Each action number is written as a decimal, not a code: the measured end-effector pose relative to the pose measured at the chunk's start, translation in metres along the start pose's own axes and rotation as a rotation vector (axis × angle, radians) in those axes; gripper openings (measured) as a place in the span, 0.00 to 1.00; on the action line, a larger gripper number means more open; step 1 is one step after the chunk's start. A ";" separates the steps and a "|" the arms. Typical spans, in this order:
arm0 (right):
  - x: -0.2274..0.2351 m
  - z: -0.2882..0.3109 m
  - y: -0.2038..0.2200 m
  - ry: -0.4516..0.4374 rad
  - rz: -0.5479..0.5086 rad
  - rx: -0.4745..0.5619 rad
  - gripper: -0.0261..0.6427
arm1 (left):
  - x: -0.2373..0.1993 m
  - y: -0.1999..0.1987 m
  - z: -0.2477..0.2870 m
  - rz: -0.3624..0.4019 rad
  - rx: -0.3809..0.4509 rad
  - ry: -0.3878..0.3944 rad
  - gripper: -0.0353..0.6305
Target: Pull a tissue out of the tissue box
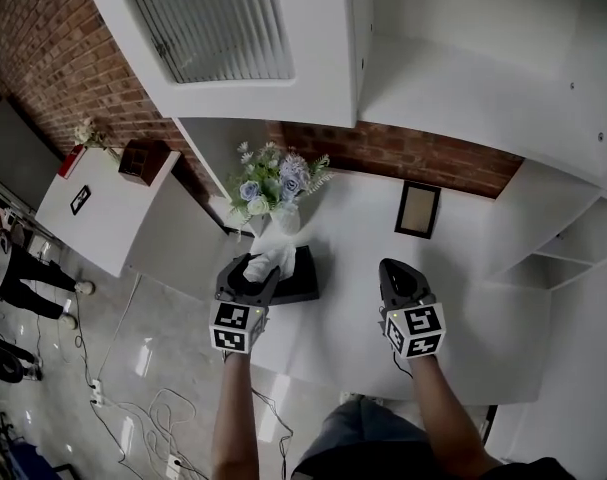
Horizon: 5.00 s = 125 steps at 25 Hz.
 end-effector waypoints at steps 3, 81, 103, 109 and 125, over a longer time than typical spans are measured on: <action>-0.018 0.020 -0.001 -0.066 -0.033 -0.026 0.04 | -0.009 0.010 0.005 0.030 -0.056 0.034 0.42; -0.110 0.074 0.018 -0.372 -0.145 -0.148 0.04 | -0.020 0.016 0.011 0.479 -0.341 0.012 0.07; -0.056 0.010 -0.015 -0.122 -0.075 0.045 0.04 | 0.024 -0.047 -0.026 0.394 -0.053 -0.077 0.07; -0.016 -0.032 -0.031 0.009 -0.048 0.133 0.04 | 0.056 -0.076 -0.020 0.245 0.116 -0.075 0.07; 0.064 -0.143 -0.044 0.313 -0.012 0.298 0.04 | 0.135 -0.112 0.015 -0.109 0.307 0.001 0.07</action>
Point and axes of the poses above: the fingertips, and each gripper's own axes: z forward along the fingers, x to its right, y out of its underside, the point moved 10 cm from there along -z, backward along the fingers, and after that the axes turned 10 degrees about z, right-handed, at the moved point
